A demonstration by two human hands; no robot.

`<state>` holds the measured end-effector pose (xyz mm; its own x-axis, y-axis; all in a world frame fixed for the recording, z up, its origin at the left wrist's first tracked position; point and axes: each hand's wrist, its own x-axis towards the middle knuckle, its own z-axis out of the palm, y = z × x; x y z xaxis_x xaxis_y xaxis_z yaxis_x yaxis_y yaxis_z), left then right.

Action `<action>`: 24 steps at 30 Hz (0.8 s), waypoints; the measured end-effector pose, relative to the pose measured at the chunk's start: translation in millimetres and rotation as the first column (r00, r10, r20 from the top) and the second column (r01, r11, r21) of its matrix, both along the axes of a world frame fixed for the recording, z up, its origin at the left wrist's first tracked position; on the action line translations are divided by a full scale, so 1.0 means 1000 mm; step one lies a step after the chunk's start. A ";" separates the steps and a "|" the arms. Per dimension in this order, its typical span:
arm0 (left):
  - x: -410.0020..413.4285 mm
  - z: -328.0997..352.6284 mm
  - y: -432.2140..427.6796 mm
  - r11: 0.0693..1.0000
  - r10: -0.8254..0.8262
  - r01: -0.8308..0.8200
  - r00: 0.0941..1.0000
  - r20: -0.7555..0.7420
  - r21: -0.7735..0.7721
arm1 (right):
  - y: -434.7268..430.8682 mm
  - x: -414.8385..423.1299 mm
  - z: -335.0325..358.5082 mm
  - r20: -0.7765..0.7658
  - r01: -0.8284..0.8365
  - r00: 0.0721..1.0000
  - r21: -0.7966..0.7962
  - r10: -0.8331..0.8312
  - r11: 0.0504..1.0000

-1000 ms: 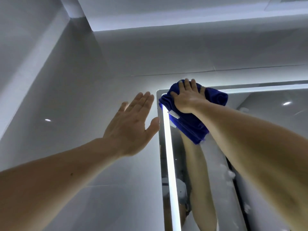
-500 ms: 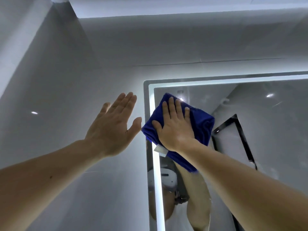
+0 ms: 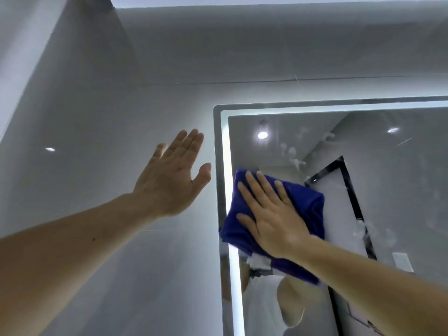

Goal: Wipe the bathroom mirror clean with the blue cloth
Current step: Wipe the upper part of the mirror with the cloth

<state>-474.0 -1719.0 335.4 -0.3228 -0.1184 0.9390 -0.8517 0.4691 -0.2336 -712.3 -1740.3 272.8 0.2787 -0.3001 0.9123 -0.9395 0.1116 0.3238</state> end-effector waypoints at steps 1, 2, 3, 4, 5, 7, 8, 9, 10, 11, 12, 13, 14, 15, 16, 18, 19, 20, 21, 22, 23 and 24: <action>0.001 0.000 0.000 1.000 0.006 -0.006 1.000 0.003 -0.004 | -0.002 0.000 0.027 0.060 0.008 0.998 -0.036 -0.006 0.999; 0.002 -0.001 0.001 1.000 0.006 -0.006 1.000 0.000 -0.007 | -0.004 0.003 0.054 0.144 0.008 0.990 -0.053 -0.001 0.999; 0.002 -0.003 0.001 1.000 -0.001 0.001 1.000 -0.005 -0.011 | -0.007 0.009 0.077 0.229 0.005 0.973 -0.059 0.009 0.998; 0.003 -0.005 0.002 1.000 -0.013 0.013 1.000 -0.010 -0.015 | -0.012 0.018 0.091 0.284 0.002 0.959 -0.078 0.020 0.997; 0.003 -0.009 0.002 0.999 -0.026 0.026 1.000 -0.007 -0.019 | -0.017 0.026 0.097 0.308 0.010 0.951 -0.107 0.024 0.994; 0.002 -0.021 0.003 0.999 -0.044 0.045 0.999 0.029 -0.018 | -0.025 0.034 0.091 0.292 0.029 0.956 -0.176 0.024 0.984; 0.001 -0.027 0.002 0.999 -0.048 0.049 0.998 0.052 -0.014 | -0.027 0.034 0.084 0.272 0.036 0.962 -0.199 0.020 0.979; -0.001 -0.032 0.000 0.999 -0.051 0.052 0.997 0.065 -0.009 | -0.027 0.031 0.076 0.245 0.040 0.970 -0.214 0.014 0.976; -0.002 -0.037 -0.002 0.998 -0.056 0.057 0.996 0.065 -0.002 | -0.027 0.029 0.068 0.211 0.041 0.977 -0.220 0.007 0.975; -0.003 -0.042 -0.004 0.998 -0.060 0.060 0.997 0.058 0.006 | -0.027 0.028 0.060 0.178 0.040 0.984 -0.218 -0.001 0.975; -0.004 -0.046 -0.006 0.998 -0.061 0.061 0.997 0.048 0.015 | -0.027 0.028 0.050 0.151 0.034 0.989 -0.211 -0.002 0.977; -0.004 -0.051 -0.008 0.998 -0.062 0.061 0.997 0.039 0.022 | -0.026 0.028 0.039 0.132 0.026 0.991 -0.203 0.001 0.979; -0.004 -0.057 -0.010 0.997 -0.068 0.067 0.997 0.033 0.029 | -0.025 0.028 0.026 0.121 0.019 0.993 -0.194 0.005 0.981; -0.005 -0.062 -0.012 0.997 -0.076 0.075 0.997 0.029 0.037 | -0.025 0.028 0.013 0.118 0.017 0.993 -0.186 0.005 0.982; -0.006 -0.068 -0.014 0.996 -0.083 0.082 0.996 0.026 0.045 | -0.023 0.029 -0.001 0.119 0.020 0.993 -0.174 0.001 0.985; -0.007 -0.079 -0.017 0.995 -0.080 0.079 0.997 0.017 0.058 | -0.019 0.030 -0.027 0.119 0.023 0.993 -0.145 -0.006 0.989; -0.007 -0.084 -0.019 0.995 -0.076 0.076 0.997 0.005 0.064 | -0.017 0.030 -0.039 0.119 0.023 0.993 -0.129 -0.008 0.991; -0.007 -0.090 -0.020 0.994 -0.078 0.078 0.997 -0.009 0.072 | -0.016 0.031 -0.051 0.122 0.023 0.993 -0.113 -0.009 0.993; -0.007 -0.096 -0.021 0.993 -0.082 0.084 0.996 -0.022 0.081 | -0.014 0.032 -0.063 0.128 0.019 0.992 -0.096 -0.007 0.995; -0.007 -0.102 -0.022 0.992 -0.088 0.091 0.996 -0.031 0.091 | -0.013 0.034 -0.076 0.137 0.015 0.991 -0.081 -0.004 0.997; -0.007 -0.108 -0.023 0.990 -0.094 0.097 0.995 -0.036 0.100 | -0.011 0.035 -0.090 0.143 0.010 0.990 -0.064 -0.001 0.998; -0.008 -0.115 -0.023 0.989 -0.101 0.105 0.994 -0.039 0.108 | -0.010 0.036 -0.106 0.144 0.004 0.990 -0.047 0.003 0.999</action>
<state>-481.7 -1742.1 220.8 -0.3072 -0.1887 0.9328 -0.8040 0.5759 -0.1482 -676.2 -1750.6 166.4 0.1437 -0.2558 0.9560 -0.9758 0.1243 0.1799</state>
